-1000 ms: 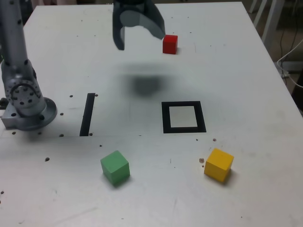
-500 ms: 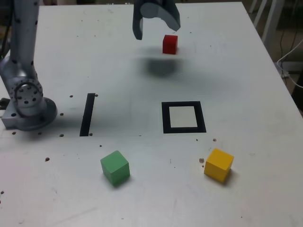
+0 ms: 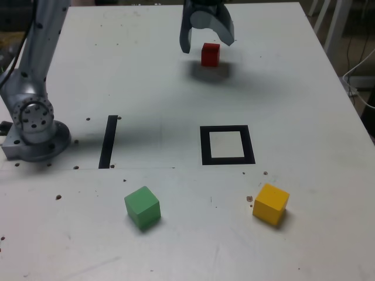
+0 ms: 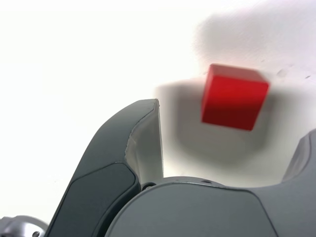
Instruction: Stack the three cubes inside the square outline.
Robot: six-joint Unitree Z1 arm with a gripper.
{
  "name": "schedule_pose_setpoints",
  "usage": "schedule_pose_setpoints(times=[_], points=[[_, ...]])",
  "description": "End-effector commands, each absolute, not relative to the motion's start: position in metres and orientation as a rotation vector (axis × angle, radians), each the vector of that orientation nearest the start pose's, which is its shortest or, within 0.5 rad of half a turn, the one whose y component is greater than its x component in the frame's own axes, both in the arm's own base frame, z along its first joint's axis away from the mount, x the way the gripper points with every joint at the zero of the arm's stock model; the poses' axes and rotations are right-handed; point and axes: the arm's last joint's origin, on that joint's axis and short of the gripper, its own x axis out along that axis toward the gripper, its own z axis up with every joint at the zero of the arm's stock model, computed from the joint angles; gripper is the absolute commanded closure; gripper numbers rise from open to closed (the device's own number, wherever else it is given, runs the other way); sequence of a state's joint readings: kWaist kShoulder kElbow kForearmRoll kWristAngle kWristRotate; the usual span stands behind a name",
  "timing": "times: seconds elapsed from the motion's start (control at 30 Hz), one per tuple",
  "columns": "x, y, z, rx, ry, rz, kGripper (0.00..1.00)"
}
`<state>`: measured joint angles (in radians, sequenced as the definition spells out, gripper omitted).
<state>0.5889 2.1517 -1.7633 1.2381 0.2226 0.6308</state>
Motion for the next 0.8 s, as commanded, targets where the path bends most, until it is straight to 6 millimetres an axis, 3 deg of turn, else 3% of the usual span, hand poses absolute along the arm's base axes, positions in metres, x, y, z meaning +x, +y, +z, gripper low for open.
schedule_pose_setpoints(times=[0.0, 0.53, 0.77], points=[[0.337, 0.239, 0.247, 0.163, 1.738, 0.085, 0.11], [0.348, 0.245, 0.227, 0.138, 1.749, 0.056, 0.21], [0.349, 0.247, 0.226, 0.137, 1.744, 0.051, 0.36]])
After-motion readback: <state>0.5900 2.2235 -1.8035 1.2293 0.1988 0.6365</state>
